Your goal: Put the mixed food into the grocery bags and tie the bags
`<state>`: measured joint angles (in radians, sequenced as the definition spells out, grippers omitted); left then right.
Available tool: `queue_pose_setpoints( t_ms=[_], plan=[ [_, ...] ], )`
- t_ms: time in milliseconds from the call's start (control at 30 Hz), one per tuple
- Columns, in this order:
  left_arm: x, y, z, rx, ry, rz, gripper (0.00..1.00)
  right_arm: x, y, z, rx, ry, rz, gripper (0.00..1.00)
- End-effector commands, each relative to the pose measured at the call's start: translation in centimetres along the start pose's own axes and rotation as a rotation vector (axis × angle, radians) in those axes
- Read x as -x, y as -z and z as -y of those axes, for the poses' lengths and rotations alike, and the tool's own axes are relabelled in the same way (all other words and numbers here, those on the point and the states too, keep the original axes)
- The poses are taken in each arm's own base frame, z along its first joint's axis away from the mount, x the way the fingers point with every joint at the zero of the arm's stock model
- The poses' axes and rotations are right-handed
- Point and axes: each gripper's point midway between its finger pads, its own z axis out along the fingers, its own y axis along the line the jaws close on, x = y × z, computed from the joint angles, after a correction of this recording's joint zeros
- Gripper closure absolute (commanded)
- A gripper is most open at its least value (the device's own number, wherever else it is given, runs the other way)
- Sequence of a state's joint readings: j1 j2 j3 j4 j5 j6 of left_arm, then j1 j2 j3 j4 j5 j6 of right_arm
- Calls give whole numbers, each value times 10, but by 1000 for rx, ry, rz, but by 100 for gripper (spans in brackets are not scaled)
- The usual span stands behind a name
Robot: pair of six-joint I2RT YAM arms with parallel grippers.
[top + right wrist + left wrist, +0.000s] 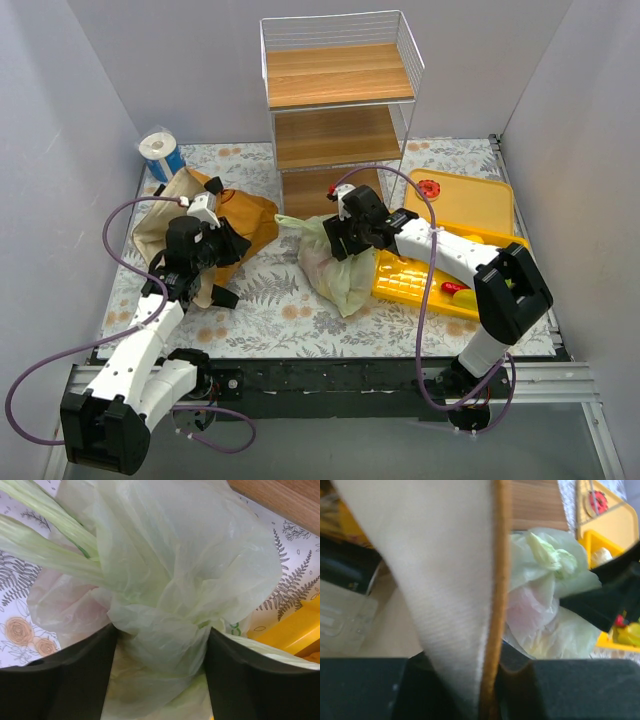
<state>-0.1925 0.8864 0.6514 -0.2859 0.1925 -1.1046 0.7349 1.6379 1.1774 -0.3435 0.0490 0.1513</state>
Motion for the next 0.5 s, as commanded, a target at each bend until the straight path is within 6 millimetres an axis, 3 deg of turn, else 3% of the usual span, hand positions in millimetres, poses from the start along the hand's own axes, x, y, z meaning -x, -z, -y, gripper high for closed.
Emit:
queue_pose_setpoints(
  t_ms=[0,33,133,167,267,467],
  plan=[
    [3,23,51,-245,-35,-54,87,-11,-9,-2,9,-17,-25,38],
    [9,31,61,-284,-45,-44,90,-10,-8,-2,14,-21,-21,57],
    [15,47,85,-388,-40,-62,98,0,2,-6,27,-25,16,91],
    [17,57,98,-452,-45,-74,100,3,6,-6,29,-23,29,96],
    [23,69,117,-538,-14,-101,100,20,30,-10,46,-20,95,99],
    [14,87,145,-720,40,-230,100,42,76,-16,72,-14,209,99]
  ],
)
